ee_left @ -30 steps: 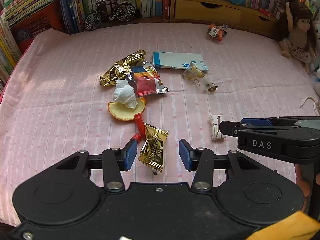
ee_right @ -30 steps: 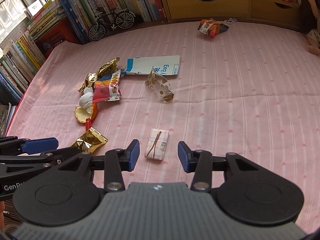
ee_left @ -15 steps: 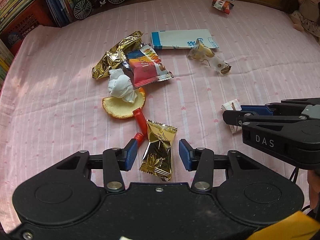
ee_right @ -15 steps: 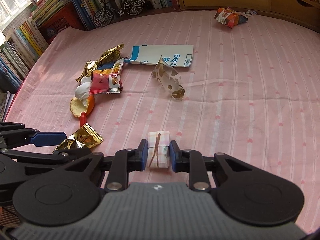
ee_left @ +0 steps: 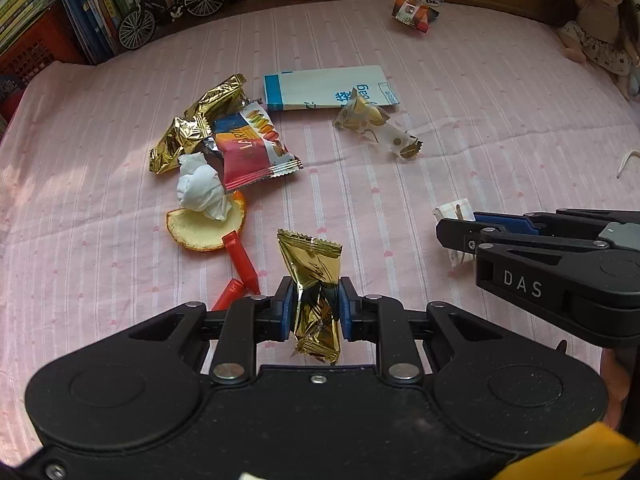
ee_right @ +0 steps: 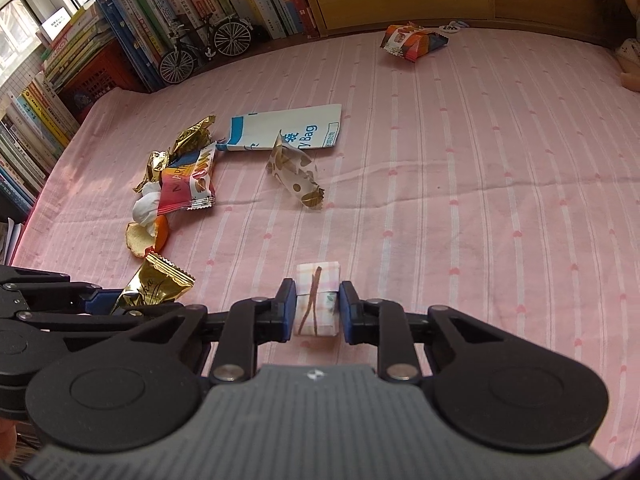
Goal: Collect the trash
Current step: 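Carry both held wrappers off the bed down to the trash bin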
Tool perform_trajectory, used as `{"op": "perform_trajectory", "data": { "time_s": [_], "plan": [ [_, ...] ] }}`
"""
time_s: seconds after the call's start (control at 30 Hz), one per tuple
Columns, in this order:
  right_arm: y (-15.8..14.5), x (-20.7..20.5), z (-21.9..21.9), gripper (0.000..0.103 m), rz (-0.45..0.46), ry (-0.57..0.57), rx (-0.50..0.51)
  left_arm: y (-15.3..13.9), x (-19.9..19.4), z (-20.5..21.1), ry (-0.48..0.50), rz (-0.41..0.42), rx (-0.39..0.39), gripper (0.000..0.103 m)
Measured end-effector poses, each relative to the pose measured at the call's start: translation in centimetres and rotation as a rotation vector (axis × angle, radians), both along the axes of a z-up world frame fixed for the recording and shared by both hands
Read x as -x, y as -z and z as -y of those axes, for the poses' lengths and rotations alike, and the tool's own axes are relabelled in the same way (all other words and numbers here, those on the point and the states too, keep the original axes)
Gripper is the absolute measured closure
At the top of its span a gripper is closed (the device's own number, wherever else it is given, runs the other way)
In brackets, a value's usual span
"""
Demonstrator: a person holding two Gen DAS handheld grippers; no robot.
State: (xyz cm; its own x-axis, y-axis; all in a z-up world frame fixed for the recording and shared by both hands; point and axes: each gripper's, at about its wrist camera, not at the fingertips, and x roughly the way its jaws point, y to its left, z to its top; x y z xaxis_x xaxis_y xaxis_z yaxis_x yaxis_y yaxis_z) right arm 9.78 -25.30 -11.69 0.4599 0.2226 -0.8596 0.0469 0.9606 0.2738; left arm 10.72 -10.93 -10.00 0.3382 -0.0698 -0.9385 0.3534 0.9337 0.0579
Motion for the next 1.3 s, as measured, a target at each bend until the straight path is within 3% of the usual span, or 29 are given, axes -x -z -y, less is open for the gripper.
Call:
{"op": "perform_trajectory", "data": {
  "time_s": [0.27,0.5,0.87,1.0,1.13,1.3],
  "plan": [
    [-1.5,2.0,-1.6,0.075,0.032,0.009,0.008,-2.1,2.4,-2.5,-0.025,0.05,0.047,0.082],
    [-3.4,6.5,-4.1,0.075,0.066,0.06,0.042,-3.3,6.8,-5.9,0.015,0.084,0.112,0.082],
    [-8.4,16.8,-11.5,0.075,0.145,0.201,0.097,-5.1,17.2,-18.0,0.098,0.148,0.239,0.082],
    [-9.3,20.8,-15.3,0.075,0.131,0.203,0.106,-5.0,20.7,-22.4,0.095,0.121,0.253,0.082],
    [-8.9,24.1,-19.2,0.075,0.091,0.136,0.122,-4.7,23.8,-25.8,0.083,0.093,0.27,0.082],
    [-7.8,26.5,-22.1,0.075,0.045,0.071,0.11,-2.8,26.5,-28.5,0.012,0.037,0.279,0.082]
  ]
}}
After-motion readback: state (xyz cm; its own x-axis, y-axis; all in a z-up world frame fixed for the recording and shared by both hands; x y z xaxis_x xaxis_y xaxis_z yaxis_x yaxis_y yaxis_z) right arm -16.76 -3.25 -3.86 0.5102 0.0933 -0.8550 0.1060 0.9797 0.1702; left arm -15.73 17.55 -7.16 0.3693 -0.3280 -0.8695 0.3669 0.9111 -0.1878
